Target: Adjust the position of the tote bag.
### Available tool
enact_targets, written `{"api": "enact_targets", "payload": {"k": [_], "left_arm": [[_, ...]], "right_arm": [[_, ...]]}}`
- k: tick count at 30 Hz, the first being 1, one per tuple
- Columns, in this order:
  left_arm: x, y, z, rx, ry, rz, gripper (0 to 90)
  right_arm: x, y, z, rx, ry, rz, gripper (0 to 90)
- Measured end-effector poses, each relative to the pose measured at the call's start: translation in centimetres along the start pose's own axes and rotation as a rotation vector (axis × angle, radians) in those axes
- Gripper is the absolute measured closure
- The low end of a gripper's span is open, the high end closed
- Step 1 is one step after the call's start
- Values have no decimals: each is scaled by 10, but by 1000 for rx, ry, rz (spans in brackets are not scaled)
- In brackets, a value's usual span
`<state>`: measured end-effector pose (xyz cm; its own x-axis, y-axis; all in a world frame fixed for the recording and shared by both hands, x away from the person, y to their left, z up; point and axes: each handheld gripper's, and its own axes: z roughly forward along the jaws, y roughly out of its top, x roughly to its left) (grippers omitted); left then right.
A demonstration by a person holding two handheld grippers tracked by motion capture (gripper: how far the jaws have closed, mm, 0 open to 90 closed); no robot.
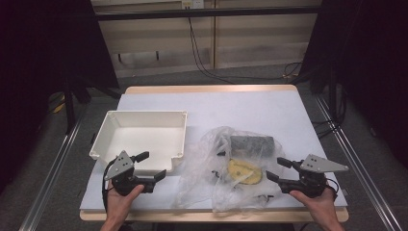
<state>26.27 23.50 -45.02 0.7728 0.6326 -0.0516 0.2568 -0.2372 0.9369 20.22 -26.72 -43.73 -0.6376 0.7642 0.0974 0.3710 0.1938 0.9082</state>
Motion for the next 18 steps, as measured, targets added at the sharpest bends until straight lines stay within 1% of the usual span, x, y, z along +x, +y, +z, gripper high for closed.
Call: {"api": "enact_targets", "payload": {"k": [1, 2, 3, 4, 5, 6, 7, 9, 10, 12, 13, 15, 16, 17, 18], "left_arm": [[0, 0, 0, 0, 0, 0, 86], [-3, -2, -1, -1, -12, -6, 86], [-3, -2, -1, -1, -12, -6, 86], [-7, -2, -3, 21, -6, 3, 86], [-7, -2, -3, 21, -6, 3, 86], [-12, -4, -4, 33, -20, 9, 86], [-14, -4, -4, 35, -38, 4, 86], [-16, -3, -3, 43, -35, 8, 87], [-19, -3, -2, 48, -49, 20, 90], [-21, -3, 0, 46, -52, 22, 112], [-24, -2, 2, 52, -86, 33, 129], [-26, -2, 3, 51, -88, 38, 140], [-31, 0, 4, 61, -64, 37, 161], [-31, 0, 4, 61, -64, 37, 165], [-36, 2, 5, 44, -93, 26, 166]], "right_arm": [[3, 2, 1, -2, 20, -8, 420], [6, 4, 1, 5, 37, -9, 445], [6, 4, 1, 5, 37, -9, 445], [13, 7, 4, 19, 77, -17, 483], [13, 7, 4, 19, 77, -17, 483], [20, 8, 9, 36, 120, -31, 522], [23, 9, 13, 50, 138, -40, 533], [30, 10, 18, 70, 176, -52, 561], [33, 10, 22, 82, 193, -61, 574], [39, 11, 27, 97, 230, -75, 596], [42, 12, 30, 106, 246, -82, 601], [49, 12, 35, 125, 275, -95, 609], [53, 12, 38, 134, 298, -97, 609], [53, 12, 38, 134, 298, -97, 609], [60, 11, 44, 155, 326, -107, 615]]}}
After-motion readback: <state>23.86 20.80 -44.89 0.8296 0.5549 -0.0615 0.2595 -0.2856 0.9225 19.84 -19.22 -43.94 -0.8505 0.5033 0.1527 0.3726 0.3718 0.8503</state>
